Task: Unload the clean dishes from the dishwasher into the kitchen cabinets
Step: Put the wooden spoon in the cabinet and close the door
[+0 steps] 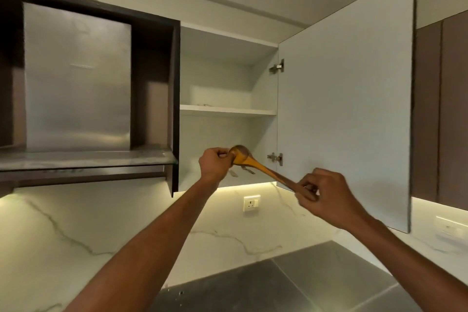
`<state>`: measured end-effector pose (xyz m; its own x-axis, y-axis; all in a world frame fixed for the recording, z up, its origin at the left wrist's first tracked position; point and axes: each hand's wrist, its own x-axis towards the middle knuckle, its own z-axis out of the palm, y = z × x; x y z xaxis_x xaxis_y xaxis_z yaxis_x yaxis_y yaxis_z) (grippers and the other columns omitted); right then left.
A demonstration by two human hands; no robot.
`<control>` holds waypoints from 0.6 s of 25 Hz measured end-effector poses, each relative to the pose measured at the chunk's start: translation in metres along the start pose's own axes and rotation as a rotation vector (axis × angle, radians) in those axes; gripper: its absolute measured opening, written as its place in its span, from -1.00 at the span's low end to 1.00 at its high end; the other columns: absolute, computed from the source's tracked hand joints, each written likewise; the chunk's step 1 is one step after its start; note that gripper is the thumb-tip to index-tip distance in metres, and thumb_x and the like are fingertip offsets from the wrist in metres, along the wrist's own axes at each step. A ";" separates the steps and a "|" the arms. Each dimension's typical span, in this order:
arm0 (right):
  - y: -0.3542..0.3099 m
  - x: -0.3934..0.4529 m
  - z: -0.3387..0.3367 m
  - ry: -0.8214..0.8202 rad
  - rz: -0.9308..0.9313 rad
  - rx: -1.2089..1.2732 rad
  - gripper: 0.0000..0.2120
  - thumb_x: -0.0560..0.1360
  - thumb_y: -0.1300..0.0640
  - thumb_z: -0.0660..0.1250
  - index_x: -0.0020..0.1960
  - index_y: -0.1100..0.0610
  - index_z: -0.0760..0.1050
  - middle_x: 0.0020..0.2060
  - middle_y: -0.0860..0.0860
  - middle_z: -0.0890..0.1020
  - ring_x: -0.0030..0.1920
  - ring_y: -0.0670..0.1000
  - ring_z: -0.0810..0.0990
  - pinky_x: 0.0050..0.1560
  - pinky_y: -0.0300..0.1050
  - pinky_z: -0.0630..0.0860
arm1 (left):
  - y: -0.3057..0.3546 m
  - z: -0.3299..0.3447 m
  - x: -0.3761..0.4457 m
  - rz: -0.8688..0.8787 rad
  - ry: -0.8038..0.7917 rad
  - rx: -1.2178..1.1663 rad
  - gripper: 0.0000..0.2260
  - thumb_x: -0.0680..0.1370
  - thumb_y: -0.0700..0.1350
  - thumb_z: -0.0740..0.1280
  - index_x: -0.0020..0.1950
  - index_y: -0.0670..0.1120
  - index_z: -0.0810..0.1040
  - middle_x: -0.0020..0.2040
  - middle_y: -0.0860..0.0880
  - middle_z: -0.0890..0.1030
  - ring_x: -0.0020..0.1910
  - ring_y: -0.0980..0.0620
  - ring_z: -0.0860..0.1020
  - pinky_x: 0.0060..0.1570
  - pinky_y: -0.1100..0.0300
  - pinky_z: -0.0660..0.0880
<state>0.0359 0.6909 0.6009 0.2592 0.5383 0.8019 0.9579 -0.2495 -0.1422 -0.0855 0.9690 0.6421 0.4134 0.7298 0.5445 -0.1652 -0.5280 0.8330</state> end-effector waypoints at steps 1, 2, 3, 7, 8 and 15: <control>-0.003 0.019 0.026 -0.015 0.036 0.038 -0.86 0.29 -0.08 0.48 -0.21 -0.06 0.70 -0.35 -0.14 0.58 -0.33 -0.14 0.58 -0.27 -0.20 0.56 | -0.018 -0.003 0.020 -0.038 0.019 -0.016 -0.79 0.59 -0.03 0.46 0.15 -0.10 0.72 -0.12 -0.03 0.74 -0.12 0.05 0.71 -0.12 0.22 0.63; -0.006 0.038 0.051 -0.021 0.081 0.075 -0.87 0.28 -0.09 0.48 -0.25 -0.05 0.69 -0.40 -0.14 0.59 -0.36 -0.14 0.59 -0.30 -0.26 0.53 | -0.039 -0.005 0.039 -0.057 0.029 -0.043 -0.79 0.61 -0.02 0.43 0.17 -0.10 0.70 -0.12 -0.03 0.73 -0.11 0.06 0.70 -0.10 0.23 0.62; -0.007 0.056 0.074 -0.030 0.129 0.115 -0.89 0.28 -0.05 0.52 -0.28 -0.04 0.68 -0.45 -0.13 0.60 -0.39 -0.14 0.58 -0.33 -0.33 0.49 | -0.057 -0.007 0.055 -0.067 0.034 -0.065 -0.77 0.63 -0.01 0.40 0.21 -0.10 0.68 -0.10 -0.01 0.73 -0.08 0.06 0.70 -0.01 0.19 0.63; -0.005 0.126 0.172 -0.062 0.286 0.236 -0.88 0.31 0.07 0.59 -0.33 0.06 0.68 -0.55 -0.09 0.57 -0.50 -0.14 0.53 -0.30 -0.28 0.54 | -0.132 -0.012 0.110 -0.053 0.063 0.091 -0.69 0.68 0.00 0.30 0.38 -0.10 0.56 0.20 -0.02 0.67 0.20 -0.05 0.65 0.35 0.00 0.53; -0.003 0.143 0.198 -0.069 0.319 0.258 -0.86 0.30 0.07 0.60 -0.35 0.08 0.68 -0.54 -0.08 0.59 -0.49 -0.13 0.55 -0.28 -0.17 0.60 | -0.149 -0.013 0.125 -0.034 0.071 0.182 -0.67 0.69 -0.03 0.29 0.42 -0.12 0.53 0.28 -0.05 0.63 0.27 -0.07 0.60 0.39 0.03 0.48; -0.003 0.223 0.351 -0.184 0.445 0.229 -0.66 0.36 -0.11 0.59 -0.27 0.18 0.66 -0.42 -0.03 0.62 -0.37 -0.04 0.60 -0.29 -0.13 0.52 | -0.235 -0.016 0.181 -0.034 -0.023 0.603 -0.64 0.70 -0.14 0.22 0.48 -0.23 0.35 0.45 -0.22 0.41 0.43 -0.15 0.42 0.41 0.08 0.36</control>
<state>0.1346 1.0938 0.5765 0.6444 0.5578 0.5230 0.7474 -0.3150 -0.5850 0.0137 1.2323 0.5467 0.4297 0.7444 0.5111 0.3821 -0.6628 0.6440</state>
